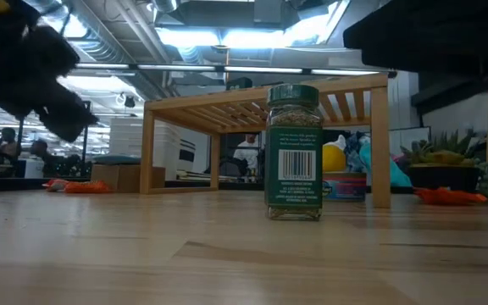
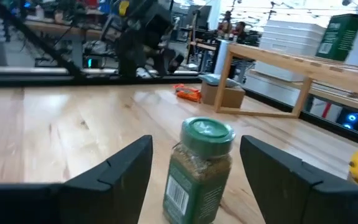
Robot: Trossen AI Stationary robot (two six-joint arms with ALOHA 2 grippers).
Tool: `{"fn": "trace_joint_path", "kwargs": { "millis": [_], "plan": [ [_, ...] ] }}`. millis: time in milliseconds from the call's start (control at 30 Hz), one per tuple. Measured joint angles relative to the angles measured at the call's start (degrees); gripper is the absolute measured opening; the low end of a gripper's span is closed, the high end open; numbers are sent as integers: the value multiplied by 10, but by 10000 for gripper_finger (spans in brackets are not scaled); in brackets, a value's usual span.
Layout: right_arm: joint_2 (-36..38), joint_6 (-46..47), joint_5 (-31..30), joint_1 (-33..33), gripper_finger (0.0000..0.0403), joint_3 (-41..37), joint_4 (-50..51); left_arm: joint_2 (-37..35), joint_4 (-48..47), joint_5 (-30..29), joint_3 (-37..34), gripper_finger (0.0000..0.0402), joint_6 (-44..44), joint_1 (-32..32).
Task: Shelf spices
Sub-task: Remove the green seasoning bottle from the shelf
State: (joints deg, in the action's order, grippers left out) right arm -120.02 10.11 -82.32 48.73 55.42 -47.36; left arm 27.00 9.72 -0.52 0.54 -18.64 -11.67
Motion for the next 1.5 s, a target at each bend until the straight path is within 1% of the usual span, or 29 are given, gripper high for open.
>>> {"fn": "trace_joint_path", "kwargs": {
  "millis": [133,267,333,367,467,567,733,833,967,1133,1333,1500],
  "plan": [
    [0,-1,3,-1,248,0,16,29,37,-44,0,108,30,-50],
    [0,0,11,-14,248,0,29,62,52,-97,0,40,40,-87],
    [0,5,40,-25,248,0,35,84,65,-113,0,14,41,-99],
    [0,13,58,-32,248,0,41,95,77,-117,0,7,41,-103],
    [-1,36,92,-51,248,0,55,133,107,-119,0,9,41,-111],
    [-1,55,94,-59,248,0,70,177,130,-120,0,4,41,-115],
    [-1,60,43,-55,248,0,69,246,166,-123,0,3,59,-116],
    [-1,65,41,-57,248,0,70,282,195,-132,0,2,80,-116],
    [-1,101,69,-67,248,0,79,326,236,-152,0,1,112,-116],
    [-1,125,111,-80,248,0,81,370,263,-156,0,1,153,-115],
    [-1,121,171,-80,248,0,40,380,266,-167,0,1,190,-115],
    [-1,120,206,-80,248,0,-28,380,266,-167,0,2,214,-115]
  ]
}}
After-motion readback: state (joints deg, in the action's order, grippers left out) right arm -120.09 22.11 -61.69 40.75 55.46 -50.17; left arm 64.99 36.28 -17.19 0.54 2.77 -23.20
